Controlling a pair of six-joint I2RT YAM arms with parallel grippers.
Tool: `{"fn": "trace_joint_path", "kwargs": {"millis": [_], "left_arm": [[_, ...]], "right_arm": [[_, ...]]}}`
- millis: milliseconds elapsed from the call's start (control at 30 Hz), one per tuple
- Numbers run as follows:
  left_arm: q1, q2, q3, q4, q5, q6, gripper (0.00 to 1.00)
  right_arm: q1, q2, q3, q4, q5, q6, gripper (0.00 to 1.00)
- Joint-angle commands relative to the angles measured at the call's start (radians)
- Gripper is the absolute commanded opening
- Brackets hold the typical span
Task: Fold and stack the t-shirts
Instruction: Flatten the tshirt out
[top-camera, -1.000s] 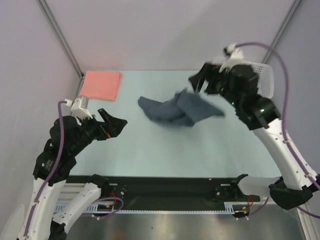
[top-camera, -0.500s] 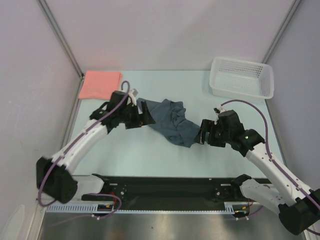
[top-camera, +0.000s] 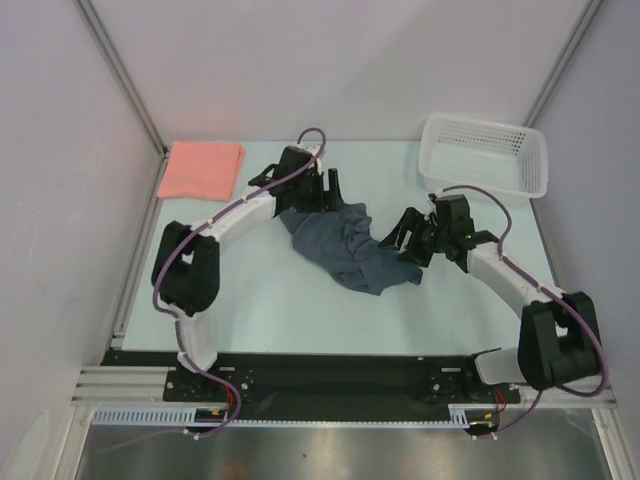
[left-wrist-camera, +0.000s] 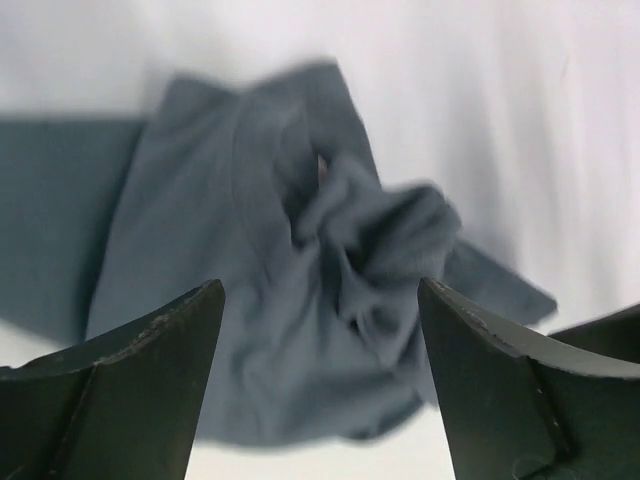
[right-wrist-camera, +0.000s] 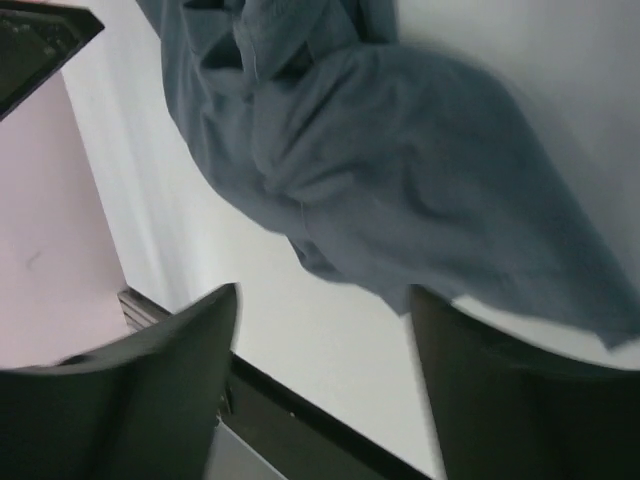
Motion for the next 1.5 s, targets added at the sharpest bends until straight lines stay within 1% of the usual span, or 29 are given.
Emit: {"fn": "trace_joint_path", "kwargs": {"millis": [0,67,200,400,500,533,600,667,700,767,800,833,867,900,933,967,1000,1067,1100,1133,1167,1200,1233,1267,1300,1333,1367,1400,1467], "left_arm": [[-0.011,0.086,0.133,0.056,-0.061,0.117,0.85],[-0.016,0.161,0.211,0.024,-0.084,0.154,0.85],[-0.020,0.244,0.277,0.011,-0.135,0.211,0.86],[-0.024,0.344,0.323,0.025,-0.167,0.269,0.85],[-0.024,0.386,0.363,0.027,-0.150,0.268,0.79],[-0.024,0.397,0.375,0.027,-0.146,0.266,0.75],[-0.024,0.410,0.379,0.030,-0.149,0.266,0.68],[-0.024,0.410,0.363,0.056,-0.136,0.265,0.63],[-0.024,0.414,0.362,0.062,-0.130,0.268,0.56],[-0.024,0.413,0.371,0.057,-0.153,0.275,0.45],[-0.022,0.402,0.374,0.057,-0.162,0.274,0.35],[-0.020,0.391,0.372,0.057,-0.162,0.274,0.32],[-0.019,0.379,0.368,0.063,-0.162,0.275,0.32],[-0.019,0.367,0.363,0.069,-0.172,0.275,0.18],[-0.019,0.330,0.356,0.073,-0.176,0.281,0.09],[-0.020,0.283,0.349,0.063,-0.199,0.283,0.00],[-0.020,0.282,0.349,0.063,-0.211,0.283,0.00],[-0.016,0.179,0.317,0.062,-0.251,0.295,0.00],[-0.016,0.136,0.285,0.062,-0.288,0.307,0.00],[-0.011,0.038,0.270,0.063,-0.305,0.315,0.00],[-0.010,-0.013,0.251,0.062,-0.323,0.324,0.00],[-0.010,-0.062,0.231,0.066,-0.346,0.337,0.00],[-0.008,-0.177,0.198,0.068,-0.384,0.360,0.00],[-0.010,-0.228,0.178,0.069,-0.408,0.370,0.00],[-0.010,-0.291,0.159,0.073,-0.429,0.378,0.00],[-0.010,-0.346,0.120,0.080,-0.464,0.393,0.00],[-0.010,-0.398,0.100,0.088,-0.481,0.398,0.00],[-0.010,-0.516,0.078,0.092,-0.500,0.401,0.00],[-0.010,-0.630,0.021,0.100,-0.538,0.409,0.00]], "right_arm": [[0.001,0.095,0.075,0.255,-0.049,0.150,0.66],[0.004,0.168,0.109,0.283,-0.041,0.184,0.64],[0.011,0.280,0.215,0.251,-0.044,0.156,0.74],[0.024,0.418,0.291,0.277,-0.064,0.158,0.78],[0.039,0.472,0.362,0.230,-0.064,0.148,0.77],[0.050,0.501,0.397,0.187,-0.058,0.141,0.77],[0.054,0.523,0.416,0.168,-0.038,0.128,0.76],[0.053,0.546,0.432,0.164,0.008,0.118,0.73],[0.050,0.551,0.436,0.163,0.020,0.115,0.67],[0.041,0.578,0.457,0.171,0.022,0.118,0.49],[0.038,0.590,0.468,0.158,0.022,0.116,0.42],[0.039,0.600,0.477,0.154,0.025,0.105,0.41],[0.041,0.618,0.489,0.151,0.025,0.096,0.41],[0.038,0.626,0.514,0.145,0.021,0.089,0.32],[0.039,0.630,0.531,0.131,0.018,0.078,0.23],[0.045,0.621,0.566,0.086,0.014,0.035,0.04],[0.050,0.621,0.586,0.053,0.014,0.035,0.00],[0.059,0.553,0.618,-0.037,0.033,-0.038,0.00],[0.079,0.507,0.644,-0.133,0.056,-0.071,0.00],[0.091,0.462,0.649,-0.174,0.103,-0.100,0.00],[0.109,0.415,0.656,-0.212,0.120,-0.150,0.00],[0.125,0.312,0.660,-0.279,0.126,-0.171,0.00],[0.169,0.269,0.669,-0.313,0.120,-0.186,0.00],[0.197,0.223,0.673,-0.348,0.119,-0.206,0.00],[0.227,0.156,0.678,-0.428,0.117,-0.236,0.00],[0.302,0.117,0.690,-0.471,0.151,-0.252,0.00],[0.339,0.085,0.692,-0.514,0.187,-0.263,0.00],[0.388,0.052,0.693,-0.590,0.235,-0.273,0.00],[0.496,-0.050,0.677,-0.629,0.321,-0.257,0.00]]}}
